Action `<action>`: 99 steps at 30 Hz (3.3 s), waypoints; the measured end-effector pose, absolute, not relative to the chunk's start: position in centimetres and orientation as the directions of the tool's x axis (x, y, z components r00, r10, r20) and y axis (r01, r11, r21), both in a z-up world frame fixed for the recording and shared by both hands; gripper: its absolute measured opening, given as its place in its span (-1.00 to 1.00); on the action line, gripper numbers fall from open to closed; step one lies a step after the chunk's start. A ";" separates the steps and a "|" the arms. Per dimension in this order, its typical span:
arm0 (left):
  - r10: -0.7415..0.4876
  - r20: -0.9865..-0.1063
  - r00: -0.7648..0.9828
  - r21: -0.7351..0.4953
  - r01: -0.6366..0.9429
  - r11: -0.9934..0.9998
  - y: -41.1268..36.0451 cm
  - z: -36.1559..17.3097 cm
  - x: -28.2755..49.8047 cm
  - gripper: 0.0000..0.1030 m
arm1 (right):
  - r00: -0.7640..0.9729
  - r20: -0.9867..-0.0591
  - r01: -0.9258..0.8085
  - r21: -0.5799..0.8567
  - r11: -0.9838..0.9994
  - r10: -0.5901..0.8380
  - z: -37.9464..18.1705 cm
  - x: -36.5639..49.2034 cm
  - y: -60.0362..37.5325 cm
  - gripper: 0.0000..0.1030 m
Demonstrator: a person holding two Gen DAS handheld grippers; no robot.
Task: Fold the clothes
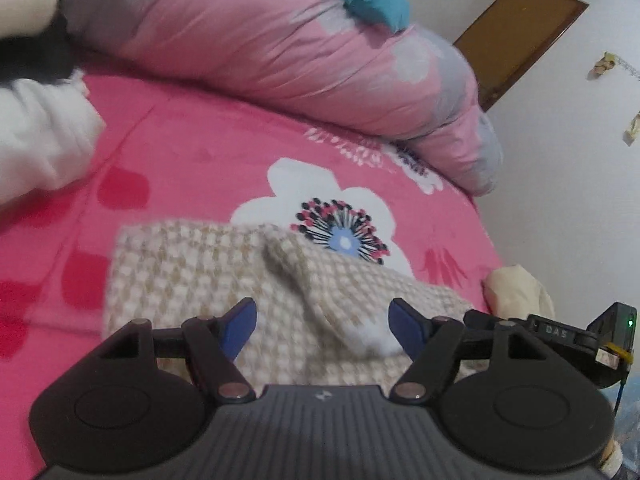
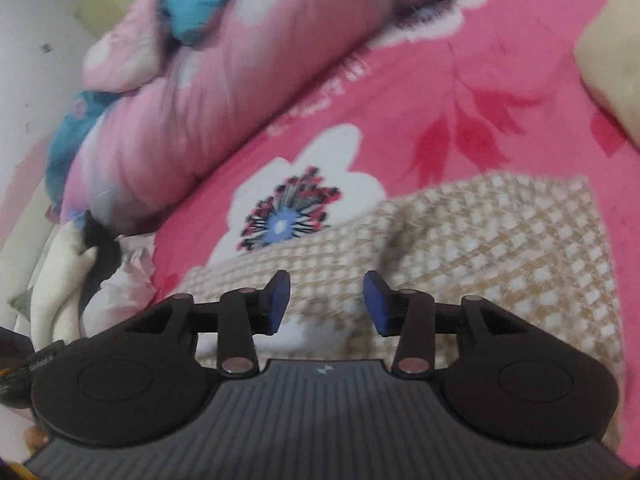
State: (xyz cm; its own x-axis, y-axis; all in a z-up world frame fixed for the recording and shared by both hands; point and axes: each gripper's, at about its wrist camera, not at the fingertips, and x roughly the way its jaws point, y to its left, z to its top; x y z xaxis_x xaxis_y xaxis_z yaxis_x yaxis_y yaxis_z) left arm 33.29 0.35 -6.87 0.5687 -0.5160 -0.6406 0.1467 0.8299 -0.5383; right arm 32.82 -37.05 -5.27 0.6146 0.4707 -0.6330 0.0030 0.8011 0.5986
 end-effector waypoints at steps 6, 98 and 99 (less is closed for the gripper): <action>-0.595 -0.679 0.430 -0.566 0.210 0.797 -1.3 -8.0 35.7 0.12 | 0.528 -0.616 -0.036 0.672 0.739 0.585 -6.6 34.3 -37.5 0.15; -0.474 -0.568 0.673 -0.265 0.395 0.879 -6.5 -11.5 37.0 -0.58 | 0.748 -0.612 -0.359 -0.047 0.932 0.257 -7.7 36.4 -33.3 -0.76; -0.473 -0.568 0.674 -0.262 0.396 0.880 -6.6 -11.5 37.0 -0.58 | 0.750 -0.613 -0.350 -0.049 0.935 0.249 -7.3 36.3 -33.3 -0.76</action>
State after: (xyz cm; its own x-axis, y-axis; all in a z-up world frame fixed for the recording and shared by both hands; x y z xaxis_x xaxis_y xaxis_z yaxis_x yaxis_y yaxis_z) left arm 36.97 -6.61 -11.54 0.6739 -0.4729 -0.5677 0.3963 0.8798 -0.2624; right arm 36.27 -33.29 -7.27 0.7497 0.2489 -0.6131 -0.3504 0.9353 -0.0487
